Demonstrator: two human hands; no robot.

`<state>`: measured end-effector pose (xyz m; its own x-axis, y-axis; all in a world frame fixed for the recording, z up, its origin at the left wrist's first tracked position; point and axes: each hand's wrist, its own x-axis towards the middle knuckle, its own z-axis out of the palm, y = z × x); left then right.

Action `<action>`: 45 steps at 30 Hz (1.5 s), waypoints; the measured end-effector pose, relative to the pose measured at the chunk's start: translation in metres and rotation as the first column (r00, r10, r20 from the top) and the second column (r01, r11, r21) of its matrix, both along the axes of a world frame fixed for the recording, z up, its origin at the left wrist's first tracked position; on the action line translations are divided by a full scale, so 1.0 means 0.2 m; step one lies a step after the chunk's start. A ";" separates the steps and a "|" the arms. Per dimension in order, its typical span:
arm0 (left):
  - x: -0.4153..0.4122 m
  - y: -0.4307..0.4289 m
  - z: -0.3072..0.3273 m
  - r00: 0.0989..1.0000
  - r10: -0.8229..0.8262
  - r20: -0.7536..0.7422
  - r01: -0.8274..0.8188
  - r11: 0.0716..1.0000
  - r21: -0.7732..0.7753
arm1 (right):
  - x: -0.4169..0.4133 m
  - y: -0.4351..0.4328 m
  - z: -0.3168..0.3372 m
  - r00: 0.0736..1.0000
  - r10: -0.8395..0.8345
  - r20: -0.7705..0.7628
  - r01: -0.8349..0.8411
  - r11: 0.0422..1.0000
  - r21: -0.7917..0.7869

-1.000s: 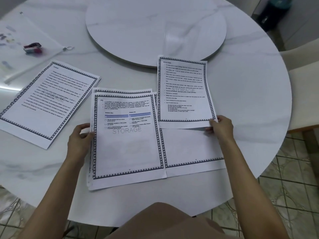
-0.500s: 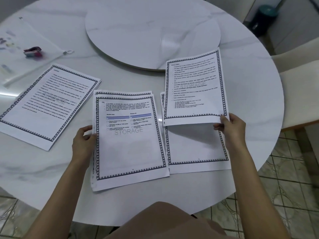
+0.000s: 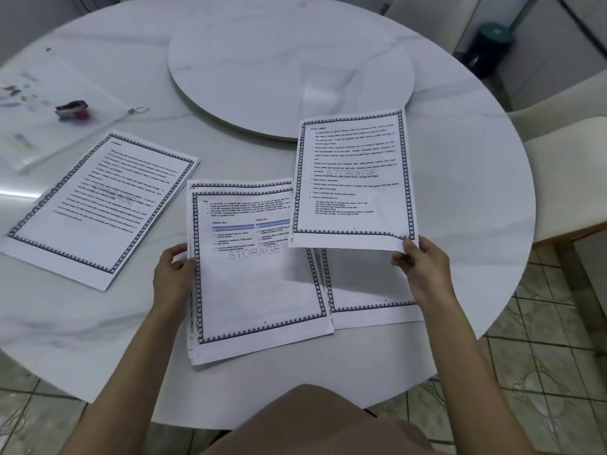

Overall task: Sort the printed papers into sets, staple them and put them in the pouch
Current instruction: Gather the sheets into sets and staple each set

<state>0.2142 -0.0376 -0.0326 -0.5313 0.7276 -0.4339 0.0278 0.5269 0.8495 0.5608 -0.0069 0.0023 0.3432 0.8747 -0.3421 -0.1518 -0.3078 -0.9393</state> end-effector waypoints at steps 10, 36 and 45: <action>-0.02 -0.01 0.01 0.995 -0.047 0.086 0.048 0.999 -0.017 | -0.21 -0.11 -0.07 0.981 0.185 0.058 -0.176 0.976 -0.129; -0.02 -0.01 -0.02 0.991 -0.129 0.045 0.130 0.991 -0.018 | 0.06 -0.01 -0.12 0.514 0.349 0.783 -0.002 0.914 -0.405; -0.02 -0.01 -0.01 0.987 -0.157 0.023 0.157 0.987 -0.016 | 0.13 0.08 -0.16 0.515 0.391 0.763 0.128 0.845 -0.520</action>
